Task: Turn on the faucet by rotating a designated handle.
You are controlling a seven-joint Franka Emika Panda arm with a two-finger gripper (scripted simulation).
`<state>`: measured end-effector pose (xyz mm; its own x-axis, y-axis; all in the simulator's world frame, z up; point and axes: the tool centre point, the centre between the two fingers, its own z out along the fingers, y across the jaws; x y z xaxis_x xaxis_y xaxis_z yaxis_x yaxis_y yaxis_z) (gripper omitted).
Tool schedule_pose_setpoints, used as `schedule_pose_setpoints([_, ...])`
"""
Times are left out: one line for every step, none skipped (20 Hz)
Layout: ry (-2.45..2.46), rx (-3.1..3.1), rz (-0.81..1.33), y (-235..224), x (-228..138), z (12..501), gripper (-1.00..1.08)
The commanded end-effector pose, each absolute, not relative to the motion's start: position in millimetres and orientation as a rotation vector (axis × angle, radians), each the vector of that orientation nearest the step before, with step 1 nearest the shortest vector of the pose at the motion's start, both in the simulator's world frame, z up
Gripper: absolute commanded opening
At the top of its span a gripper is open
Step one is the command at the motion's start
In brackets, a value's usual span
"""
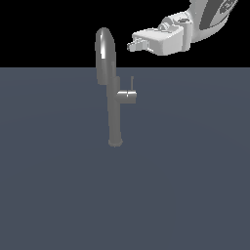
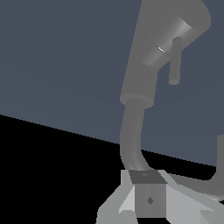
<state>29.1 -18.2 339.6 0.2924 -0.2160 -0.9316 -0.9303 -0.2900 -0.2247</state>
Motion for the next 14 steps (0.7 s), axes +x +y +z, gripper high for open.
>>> schedule_pose_setpoints([1.089,-1.606,1.092,-21.1,37.8,321.9,-1.00])
schedule_pose_setpoints([1.103,-1.566,1.105,-22.0,40.7,315.0,-1.00])
schedule_pose_setpoints([1.116,-1.528,1.117,-22.7,43.3,308.2,-1.00])
schedule_pose_setpoints([1.129,-1.492,1.129,-23.3,45.6,301.7,-1.00])
schedule_pose_setpoints([1.140,-1.458,1.139,-23.8,47.6,295.6,-1.00])
schedule_pose_setpoints([1.150,-1.425,1.148,-24.1,49.4,289.7,-1.00])
schedule_pose_setpoints([1.160,-1.395,1.157,-24.3,50.9,284.2,-1.00])
schedule_pose_setpoints([1.169,-1.367,1.164,-24.4,52.3,279.1,-1.00])
schedule_pose_setpoints([1.176,-1.341,1.171,-24.5,53.4,274.3,-1.00])
schedule_pose_setpoints([1.183,-1.317,1.178,-24.4,54.4,269.9,-1.00])
schedule_pose_setpoints([1.190,-1.295,1.183,-24.3,55.3,266.0,-1.00])
schedule_pose_setpoints([1.195,-1.276,1.188,-24.2,56.0,262.4,-1.00])
schedule_pose_setpoints([1.200,-1.259,1.192,-24.0,56.6,259.3,-1.00])
schedule_pose_setpoints([1.204,-1.244,1.196,-23.8,57.1,256.5,-1.00])
